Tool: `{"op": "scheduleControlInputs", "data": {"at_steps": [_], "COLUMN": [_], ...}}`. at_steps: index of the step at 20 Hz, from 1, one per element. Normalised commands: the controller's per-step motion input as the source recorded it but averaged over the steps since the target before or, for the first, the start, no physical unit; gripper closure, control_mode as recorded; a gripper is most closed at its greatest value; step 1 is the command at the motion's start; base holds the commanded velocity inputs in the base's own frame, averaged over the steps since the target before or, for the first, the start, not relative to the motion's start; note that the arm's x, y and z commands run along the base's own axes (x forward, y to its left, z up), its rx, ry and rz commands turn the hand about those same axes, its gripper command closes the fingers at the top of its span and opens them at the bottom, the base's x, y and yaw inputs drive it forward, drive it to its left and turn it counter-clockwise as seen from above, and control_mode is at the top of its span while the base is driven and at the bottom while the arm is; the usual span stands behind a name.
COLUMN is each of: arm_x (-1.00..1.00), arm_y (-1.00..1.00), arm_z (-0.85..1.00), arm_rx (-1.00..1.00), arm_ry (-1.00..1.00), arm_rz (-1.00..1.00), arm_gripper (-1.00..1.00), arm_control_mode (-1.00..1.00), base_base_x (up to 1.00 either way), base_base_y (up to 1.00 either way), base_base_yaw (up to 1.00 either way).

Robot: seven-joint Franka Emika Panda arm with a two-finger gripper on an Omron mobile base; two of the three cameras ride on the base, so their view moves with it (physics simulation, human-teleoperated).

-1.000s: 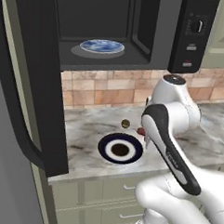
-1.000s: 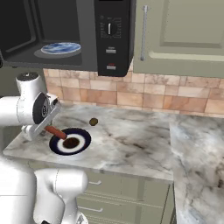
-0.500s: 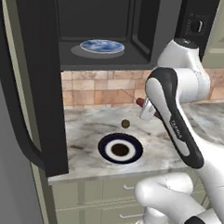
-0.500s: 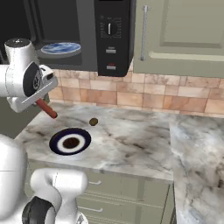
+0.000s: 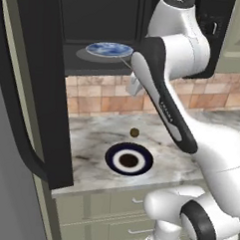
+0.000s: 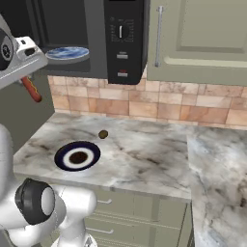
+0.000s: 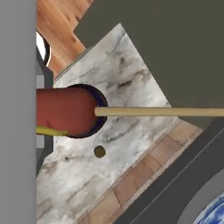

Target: Pick the hot dog from the counter and place it in the microwave.

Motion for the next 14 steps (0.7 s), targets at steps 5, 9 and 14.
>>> {"op": "scheduleControlInputs", "data": {"at_steps": [5,9,14], "arm_x": [0.08,0.38,0.36], "arm_y": [0.12,0.0,0.0], "arm_z": [0.48,0.24,0.12], "arm_rx": [0.11,0.05,0.0], "arm_ry": [-0.18,-0.13,-0.17], "arm_rz": [-0.19,-0.09,-0.01], "arm_gripper": [1.0,1.0,1.0], "arm_control_mode": [-1.0,-1.0,-1.0], "base_base_x": [0.0,0.0,0.0], "base_base_y": [0.0,0.0,0.0], "base_base_yaw": [0.0,0.0,0.0]}}
